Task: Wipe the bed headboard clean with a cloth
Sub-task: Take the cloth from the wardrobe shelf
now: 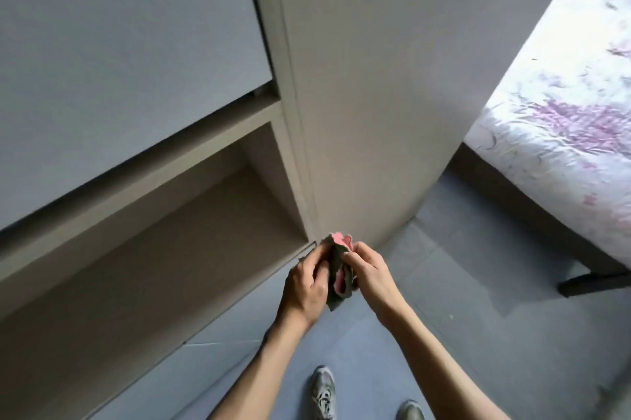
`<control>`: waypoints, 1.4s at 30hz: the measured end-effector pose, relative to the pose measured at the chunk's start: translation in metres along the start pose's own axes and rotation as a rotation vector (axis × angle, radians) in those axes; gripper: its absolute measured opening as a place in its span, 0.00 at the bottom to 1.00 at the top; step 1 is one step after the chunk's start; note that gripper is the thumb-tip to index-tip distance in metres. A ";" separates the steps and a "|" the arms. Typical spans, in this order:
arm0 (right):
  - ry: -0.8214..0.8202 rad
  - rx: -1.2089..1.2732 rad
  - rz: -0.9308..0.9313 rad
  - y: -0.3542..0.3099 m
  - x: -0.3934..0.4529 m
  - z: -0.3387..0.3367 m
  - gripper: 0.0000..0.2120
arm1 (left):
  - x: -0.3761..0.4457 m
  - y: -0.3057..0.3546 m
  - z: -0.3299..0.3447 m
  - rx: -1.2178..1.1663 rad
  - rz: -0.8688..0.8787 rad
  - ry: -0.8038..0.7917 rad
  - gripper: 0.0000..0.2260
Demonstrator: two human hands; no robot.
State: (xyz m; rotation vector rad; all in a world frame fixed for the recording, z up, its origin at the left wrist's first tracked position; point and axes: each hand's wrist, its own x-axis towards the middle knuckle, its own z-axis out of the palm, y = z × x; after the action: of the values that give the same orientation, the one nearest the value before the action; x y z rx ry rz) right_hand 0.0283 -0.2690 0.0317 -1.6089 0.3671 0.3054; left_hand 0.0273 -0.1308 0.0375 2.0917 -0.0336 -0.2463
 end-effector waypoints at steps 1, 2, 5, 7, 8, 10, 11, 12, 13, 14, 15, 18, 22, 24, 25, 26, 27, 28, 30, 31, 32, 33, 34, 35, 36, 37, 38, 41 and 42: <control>0.041 0.088 0.025 -0.009 -0.009 -0.022 0.06 | 0.005 0.020 0.019 -0.102 -0.016 -0.050 0.16; 0.086 0.147 0.030 -0.019 -0.016 -0.053 0.04 | 0.013 0.049 0.045 -0.205 -0.034 -0.106 0.15; 0.152 0.285 0.001 -0.050 -0.034 -0.139 0.03 | 0.031 0.126 0.114 -0.527 -0.146 -0.244 0.15; 0.125 0.397 -0.005 -0.067 -0.042 -0.198 0.10 | 0.042 0.173 0.156 -0.690 -0.256 -0.339 0.19; 0.096 0.439 0.006 -0.072 -0.046 -0.228 0.16 | 0.047 0.194 0.177 -0.743 -0.282 -0.386 0.22; 0.017 0.378 -0.003 -0.078 -0.053 -0.291 0.23 | 0.056 0.238 0.223 -0.735 -0.297 -0.363 0.21; -0.019 0.279 -0.026 -0.080 -0.057 -0.317 0.23 | 0.060 0.255 0.242 -0.696 -0.323 -0.316 0.18; -0.046 0.159 -0.051 -0.082 -0.061 -0.349 0.22 | 0.065 0.277 0.267 -0.660 -0.359 -0.274 0.15; -0.064 0.047 -0.064 -0.083 -0.064 -0.374 0.21 | 0.067 0.291 0.288 -0.654 -0.406 -0.253 0.13; -0.066 -0.039 -0.071 -0.083 -0.062 -0.400 0.20 | 0.071 0.307 0.311 -0.680 -0.440 -0.243 0.13; -0.051 -0.086 -0.060 -0.083 -0.059 -0.421 0.21 | 0.075 0.319 0.329 -0.710 -0.475 -0.222 0.14; 0.132 -0.104 -0.035 -0.089 -0.044 -0.476 0.15 | 0.092 0.344 0.369 -0.732 -0.510 -0.155 0.14; 0.297 -0.077 -0.058 -0.102 0.005 -0.538 0.06 | 0.148 0.371 0.406 -0.671 -0.479 -0.108 0.14; 0.300 -0.050 -0.049 -0.105 0.040 -0.562 0.05 | 0.184 0.379 0.423 -0.677 -0.476 -0.022 0.13; 0.301 -0.038 -0.042 -0.107 0.058 -0.572 0.05 | 0.204 0.384 0.431 -0.676 -0.474 0.025 0.12; 0.290 -0.027 -0.039 -0.109 0.073 -0.579 0.05 | 0.220 0.389 0.436 -0.670 -0.472 0.054 0.11; 0.289 -0.023 -0.033 -0.113 0.097 -0.590 0.05 | 0.247 0.394 0.446 -0.677 -0.468 0.067 0.11; 0.297 -0.028 -0.023 -0.115 0.117 -0.597 0.04 | 0.268 0.396 0.455 -0.692 -0.474 0.067 0.10; 0.349 -0.063 -0.008 -0.125 0.162 -0.616 0.05 | 0.320 0.404 0.475 -0.737 -0.471 0.055 0.07; 0.384 -0.055 0.002 -0.131 0.178 -0.624 0.05 | 0.341 0.410 0.482 -0.745 -0.464 0.041 0.05; 0.416 -0.041 0.009 -0.140 0.201 -0.638 0.06 | 0.368 0.419 0.493 -0.761 -0.454 0.032 0.04; 0.433 -0.026 0.016 -0.149 0.211 -0.644 0.06 | 0.384 0.427 0.497 -0.758 -0.438 0.031 0.04; 0.427 -0.025 0.021 -0.161 0.233 -0.657 0.06 | 0.407 0.437 0.504 -0.761 -0.434 0.044 0.03; 0.424 -0.025 0.021 -0.172 0.246 -0.667 0.06 | 0.424 0.447 0.508 -0.756 -0.433 0.053 0.03; 0.419 -0.035 0.014 -0.184 0.259 -0.678 0.06 | 0.440 0.459 0.509 -0.743 -0.433 0.052 0.02; 0.413 -0.048 0.012 -0.198 0.279 -0.689 0.06 | 0.461 0.469 0.511 -0.738 -0.438 0.063 0.02; 0.410 -0.064 0.009 -0.211 0.293 -0.697 0.06 | 0.478 0.476 0.510 -0.718 -0.444 0.066 0.03; 0.391 -0.095 -0.016 -0.246 0.347 -0.719 0.05 | 0.542 0.494 0.506 -0.573 -0.389 0.079 0.04; 0.395 -0.118 -0.025 -0.258 0.371 -0.729 0.05 | 0.568 0.501 0.507 -0.527 -0.344 0.088 0.04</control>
State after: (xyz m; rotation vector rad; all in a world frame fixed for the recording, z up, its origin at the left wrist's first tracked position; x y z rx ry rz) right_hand 0.4548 -1.0006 0.1655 -1.7889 0.6386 -0.0141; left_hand 0.5254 -0.8883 0.1268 1.5700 0.4058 -0.3297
